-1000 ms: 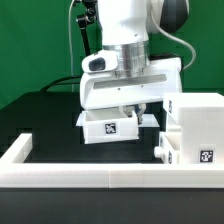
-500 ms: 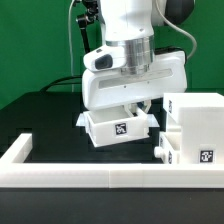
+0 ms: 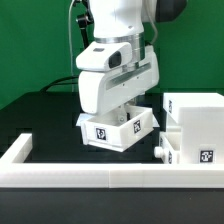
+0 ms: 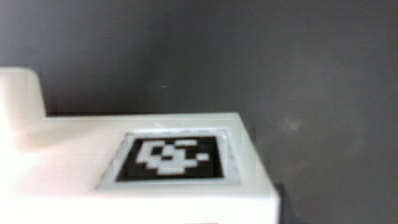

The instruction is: Assemble drawer

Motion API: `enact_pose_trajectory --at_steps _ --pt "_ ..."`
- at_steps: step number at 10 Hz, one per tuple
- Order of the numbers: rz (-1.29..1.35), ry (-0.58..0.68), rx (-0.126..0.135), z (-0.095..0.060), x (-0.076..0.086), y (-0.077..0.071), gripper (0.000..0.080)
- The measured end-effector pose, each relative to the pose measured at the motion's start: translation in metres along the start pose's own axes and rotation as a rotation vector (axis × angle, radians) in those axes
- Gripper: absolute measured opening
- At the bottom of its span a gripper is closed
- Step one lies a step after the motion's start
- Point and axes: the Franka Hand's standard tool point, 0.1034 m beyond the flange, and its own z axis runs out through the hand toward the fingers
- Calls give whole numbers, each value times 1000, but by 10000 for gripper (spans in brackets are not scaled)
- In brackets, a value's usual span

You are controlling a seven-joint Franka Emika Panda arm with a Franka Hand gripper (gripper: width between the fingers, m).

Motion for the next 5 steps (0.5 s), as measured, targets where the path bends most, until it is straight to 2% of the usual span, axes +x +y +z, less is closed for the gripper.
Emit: enact_pose_trajectory --at_steps 3,5 --pt "-205 -4 7 4 -2 -2 44" --pt "-469 -23 -1 5 -9 4 44"
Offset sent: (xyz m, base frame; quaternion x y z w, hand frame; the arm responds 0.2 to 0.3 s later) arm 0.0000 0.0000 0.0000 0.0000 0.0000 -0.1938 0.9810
